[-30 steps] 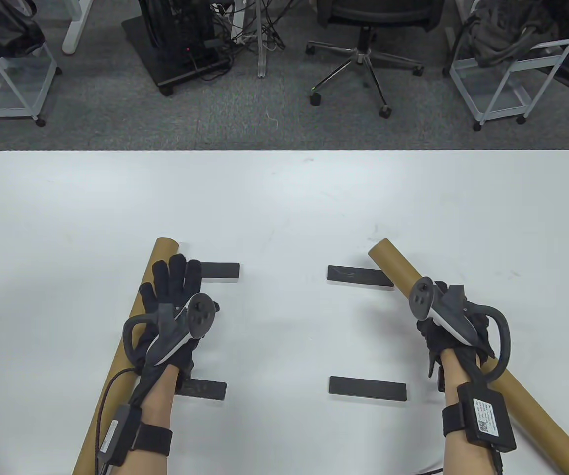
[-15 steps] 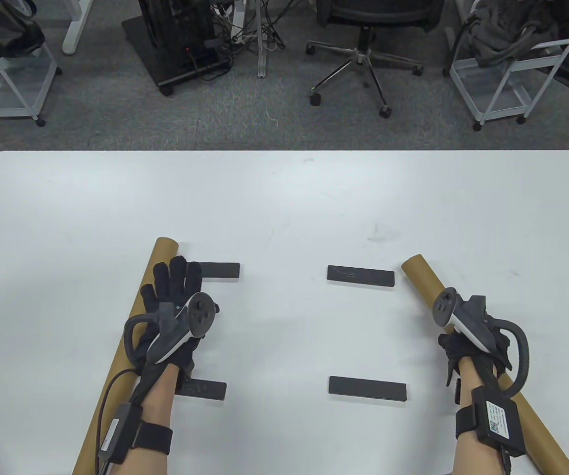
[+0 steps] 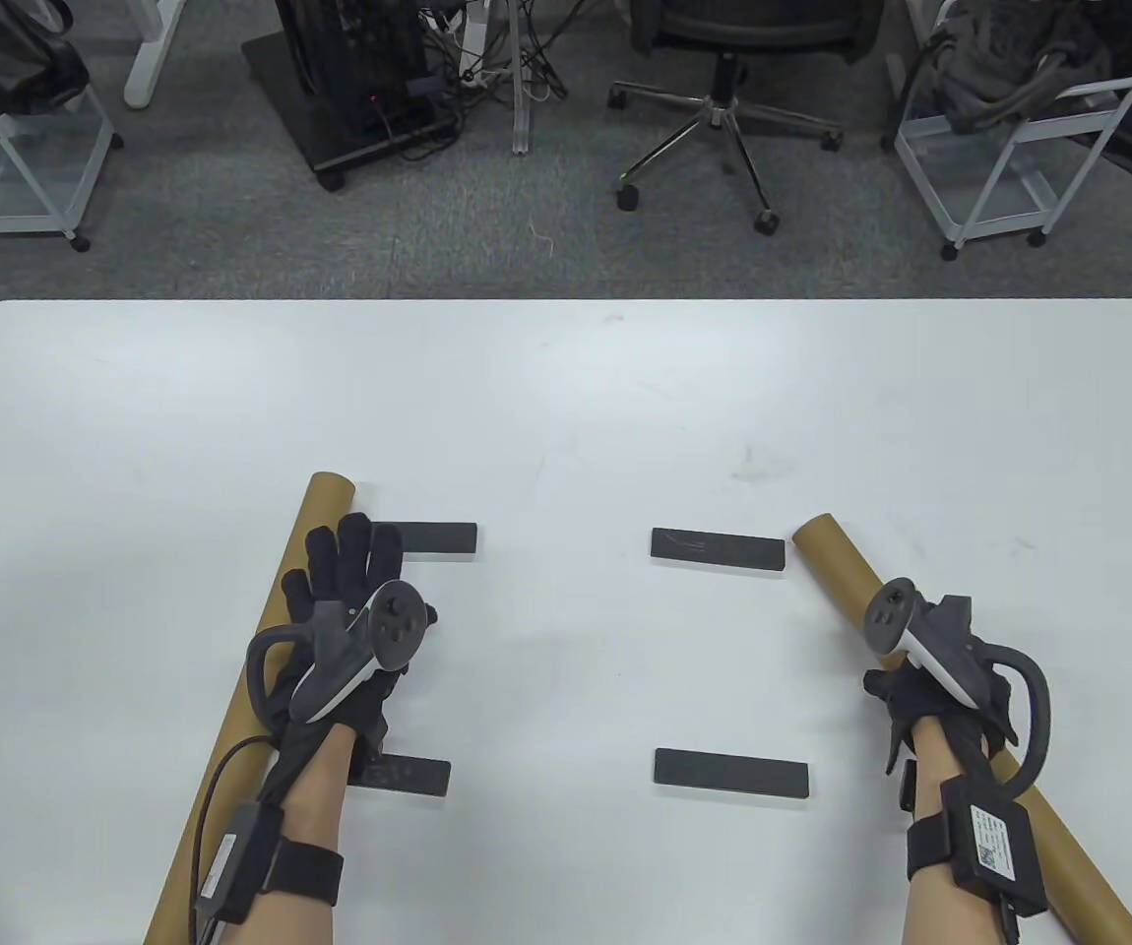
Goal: Roll up posters and store in mailing tubes
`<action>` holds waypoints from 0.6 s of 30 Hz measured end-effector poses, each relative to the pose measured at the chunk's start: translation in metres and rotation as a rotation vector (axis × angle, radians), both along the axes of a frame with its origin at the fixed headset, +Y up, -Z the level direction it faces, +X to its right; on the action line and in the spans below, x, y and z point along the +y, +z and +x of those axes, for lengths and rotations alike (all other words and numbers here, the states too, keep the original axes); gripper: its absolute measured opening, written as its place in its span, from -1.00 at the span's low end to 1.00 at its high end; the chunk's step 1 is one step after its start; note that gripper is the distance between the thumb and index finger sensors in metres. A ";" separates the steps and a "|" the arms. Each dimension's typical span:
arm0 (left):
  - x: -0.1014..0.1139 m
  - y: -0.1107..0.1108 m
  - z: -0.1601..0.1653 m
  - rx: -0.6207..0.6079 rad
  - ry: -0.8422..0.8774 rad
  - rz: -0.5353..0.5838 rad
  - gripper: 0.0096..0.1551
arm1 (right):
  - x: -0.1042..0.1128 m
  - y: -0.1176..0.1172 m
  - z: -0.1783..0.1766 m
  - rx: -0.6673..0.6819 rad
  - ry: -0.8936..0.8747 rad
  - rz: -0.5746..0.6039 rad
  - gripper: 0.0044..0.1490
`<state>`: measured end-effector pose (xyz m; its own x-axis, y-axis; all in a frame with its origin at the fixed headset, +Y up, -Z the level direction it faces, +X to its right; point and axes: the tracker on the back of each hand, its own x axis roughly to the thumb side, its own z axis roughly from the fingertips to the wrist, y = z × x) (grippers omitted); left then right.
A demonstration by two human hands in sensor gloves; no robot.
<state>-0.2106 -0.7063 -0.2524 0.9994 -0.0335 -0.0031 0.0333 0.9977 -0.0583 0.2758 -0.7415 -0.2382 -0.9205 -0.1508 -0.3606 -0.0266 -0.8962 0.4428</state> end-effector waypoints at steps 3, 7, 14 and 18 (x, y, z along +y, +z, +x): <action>0.000 0.000 0.000 -0.002 0.000 0.001 0.00 | 0.009 0.000 -0.002 0.016 0.003 0.054 0.18; -0.001 0.000 0.001 -0.005 -0.003 -0.003 0.00 | 0.023 -0.002 -0.011 0.041 -0.036 0.102 0.15; -0.001 0.000 0.003 -0.013 -0.012 0.000 -0.01 | 0.040 -0.006 -0.061 0.220 -0.150 0.280 0.04; -0.001 0.002 0.004 -0.023 -0.002 -0.007 -0.01 | 0.038 -0.006 -0.099 0.350 -0.139 0.323 0.01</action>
<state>-0.2067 -0.7074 -0.2504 0.9992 -0.0355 0.0206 0.0368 0.9972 -0.0647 0.1769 -0.7033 -0.2440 -0.9981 0.0506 -0.0347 -0.0552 -0.9876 0.1467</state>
